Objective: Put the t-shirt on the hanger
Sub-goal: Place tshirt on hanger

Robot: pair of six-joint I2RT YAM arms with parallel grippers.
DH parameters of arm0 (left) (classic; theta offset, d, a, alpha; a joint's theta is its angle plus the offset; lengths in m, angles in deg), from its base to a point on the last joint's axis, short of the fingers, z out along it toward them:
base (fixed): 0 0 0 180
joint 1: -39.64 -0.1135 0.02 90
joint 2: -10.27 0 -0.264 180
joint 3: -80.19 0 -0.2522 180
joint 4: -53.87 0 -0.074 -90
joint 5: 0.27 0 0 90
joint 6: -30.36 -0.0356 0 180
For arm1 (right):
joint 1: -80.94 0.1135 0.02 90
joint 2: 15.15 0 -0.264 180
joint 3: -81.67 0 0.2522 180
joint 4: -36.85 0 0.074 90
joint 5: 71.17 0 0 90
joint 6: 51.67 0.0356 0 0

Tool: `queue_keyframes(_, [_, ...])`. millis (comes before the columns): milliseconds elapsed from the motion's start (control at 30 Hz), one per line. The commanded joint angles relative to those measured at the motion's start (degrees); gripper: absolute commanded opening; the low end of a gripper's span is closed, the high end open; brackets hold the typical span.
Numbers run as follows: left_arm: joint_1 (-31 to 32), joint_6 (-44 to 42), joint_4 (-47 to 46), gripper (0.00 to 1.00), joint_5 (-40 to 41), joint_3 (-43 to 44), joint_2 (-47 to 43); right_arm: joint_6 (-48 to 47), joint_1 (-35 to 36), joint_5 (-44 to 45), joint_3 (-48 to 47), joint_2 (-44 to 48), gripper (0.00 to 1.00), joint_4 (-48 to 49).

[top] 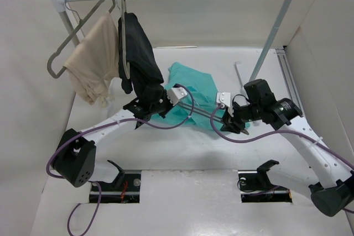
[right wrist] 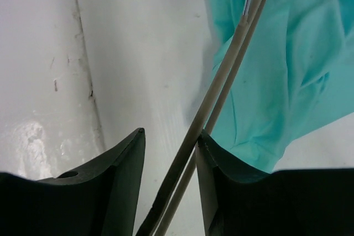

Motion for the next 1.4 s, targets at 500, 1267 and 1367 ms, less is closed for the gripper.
queue_keyframes(500, [-0.37,-0.72,-2.50,0.00,2.88,-0.03,-3.51,-1.15,3.76,-7.16,6.49,-0.15,0.00,8.26])
queue_keyframes(1267, [-0.99,-4.59,1.97,0.00,-2.36,1.20,-5.79,3.51,6.58,-2.86,10.18,4.25,0.00,8.69])
queue_keyframes(1367, [-0.99,-5.29,5.31,0.00,-8.94,2.43,-7.55,4.13,7.11,-1.28,8.86,3.46,0.00,11.41])
